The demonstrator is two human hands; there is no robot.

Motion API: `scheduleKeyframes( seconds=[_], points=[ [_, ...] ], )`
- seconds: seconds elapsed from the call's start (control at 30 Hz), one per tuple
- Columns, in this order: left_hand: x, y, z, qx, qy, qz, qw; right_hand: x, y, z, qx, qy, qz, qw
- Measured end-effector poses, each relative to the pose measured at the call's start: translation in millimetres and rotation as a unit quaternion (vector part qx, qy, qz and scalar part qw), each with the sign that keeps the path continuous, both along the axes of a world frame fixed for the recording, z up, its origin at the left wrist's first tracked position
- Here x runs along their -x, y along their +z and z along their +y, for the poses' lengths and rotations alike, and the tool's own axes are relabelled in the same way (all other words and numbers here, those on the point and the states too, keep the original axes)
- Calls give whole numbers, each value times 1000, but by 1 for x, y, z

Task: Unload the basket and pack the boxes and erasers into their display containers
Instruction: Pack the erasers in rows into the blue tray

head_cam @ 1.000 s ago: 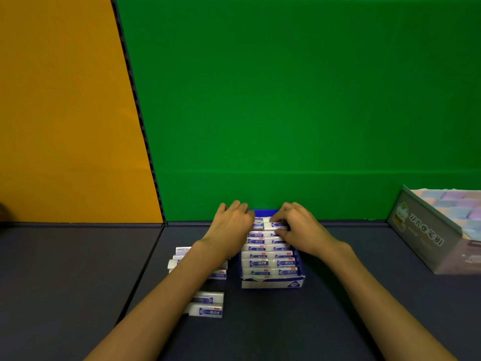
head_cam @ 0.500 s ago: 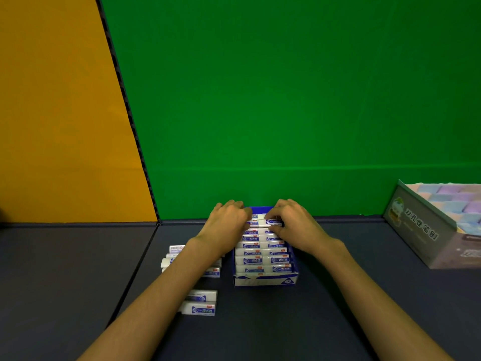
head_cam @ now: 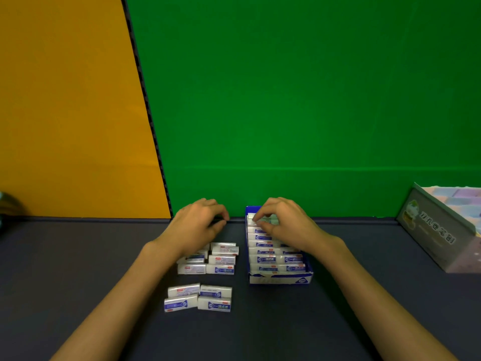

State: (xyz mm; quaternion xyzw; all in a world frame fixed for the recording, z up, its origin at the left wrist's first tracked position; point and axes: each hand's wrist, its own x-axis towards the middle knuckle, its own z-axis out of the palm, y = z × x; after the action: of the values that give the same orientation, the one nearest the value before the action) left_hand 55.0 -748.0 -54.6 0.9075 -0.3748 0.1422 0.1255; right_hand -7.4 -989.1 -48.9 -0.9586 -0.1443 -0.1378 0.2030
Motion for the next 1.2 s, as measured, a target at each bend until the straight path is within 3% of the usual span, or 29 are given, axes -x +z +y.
scheduleKeyframes(
  seconds=[0.13,0.47,0.6,0.9,1.2],
  points=[
    [-3,-5,35,18,-6,68,998,-1,1,28,-46,54,59,996],
    [-8,-21,65,38,-12,201,979,-10,-5,65,21,74,53,996],
    [-15,-25,67,41,-10,185,982,-14,-6,71,24,77,82,993],
    [-21,-34,69,20,3,42,999,-16,-8,71,52,59,59,995],
    [-23,-39,66,-6,-12,75,997,-21,-15,69,88,50,41,994]
  ],
)
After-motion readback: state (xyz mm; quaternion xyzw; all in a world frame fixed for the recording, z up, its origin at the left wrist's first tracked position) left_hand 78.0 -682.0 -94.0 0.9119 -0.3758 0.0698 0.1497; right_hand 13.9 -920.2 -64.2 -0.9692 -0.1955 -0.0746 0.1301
